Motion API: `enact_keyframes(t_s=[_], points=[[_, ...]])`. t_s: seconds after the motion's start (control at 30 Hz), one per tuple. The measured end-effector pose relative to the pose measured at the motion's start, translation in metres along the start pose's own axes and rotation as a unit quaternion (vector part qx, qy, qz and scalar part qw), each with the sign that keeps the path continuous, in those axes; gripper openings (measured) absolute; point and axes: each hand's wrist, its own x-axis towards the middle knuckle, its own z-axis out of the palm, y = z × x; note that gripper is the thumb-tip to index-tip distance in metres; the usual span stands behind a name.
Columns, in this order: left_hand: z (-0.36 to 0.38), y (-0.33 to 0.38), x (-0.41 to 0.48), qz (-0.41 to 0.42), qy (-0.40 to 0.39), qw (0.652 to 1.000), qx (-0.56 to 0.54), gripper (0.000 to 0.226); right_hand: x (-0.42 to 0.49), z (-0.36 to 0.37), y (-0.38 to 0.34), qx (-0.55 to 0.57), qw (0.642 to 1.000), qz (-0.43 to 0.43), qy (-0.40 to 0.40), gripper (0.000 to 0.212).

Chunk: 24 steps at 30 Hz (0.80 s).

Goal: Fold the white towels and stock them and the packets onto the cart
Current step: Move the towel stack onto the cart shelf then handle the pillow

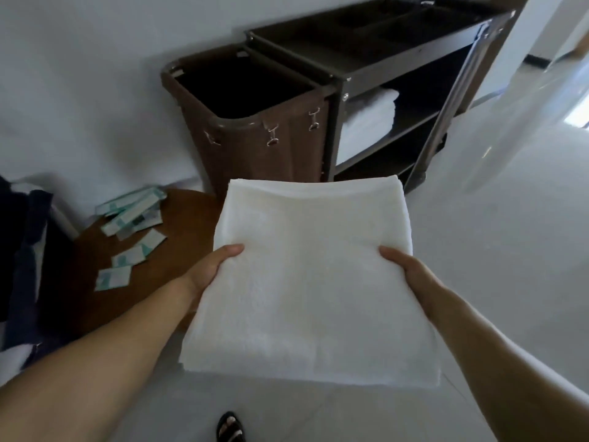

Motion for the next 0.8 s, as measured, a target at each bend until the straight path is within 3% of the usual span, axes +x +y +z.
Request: enact_keyframes(t_s=[0.1, 0.33, 0.63, 0.8], points=[[0.068, -0.004, 0.015, -0.005, -0.021, 1.0, 0.017, 0.054, -0.016, -0.069, -0.013, 0.016, 0.999, -0.019, 0.036, 0.057], [0.204, 0.011, 0.054, -0.01, -0.088, 0.995, 0.047, 0.053, -0.031, -0.194, -0.053, 0.052, 0.995, -0.044, 0.075, 0.074], [0.336, 0.069, 0.16, -0.013, -0.152, 0.985, 0.078, 0.053, 0.01, -0.3, -0.134, 0.101, 0.988, -0.066, 0.099, 0.055], [0.411, 0.12, 0.217, -0.015, -0.182, 0.979, 0.095, 0.045, 0.05, -0.352, -0.198, 0.097, 0.983, -0.085, 0.132, 0.057]])
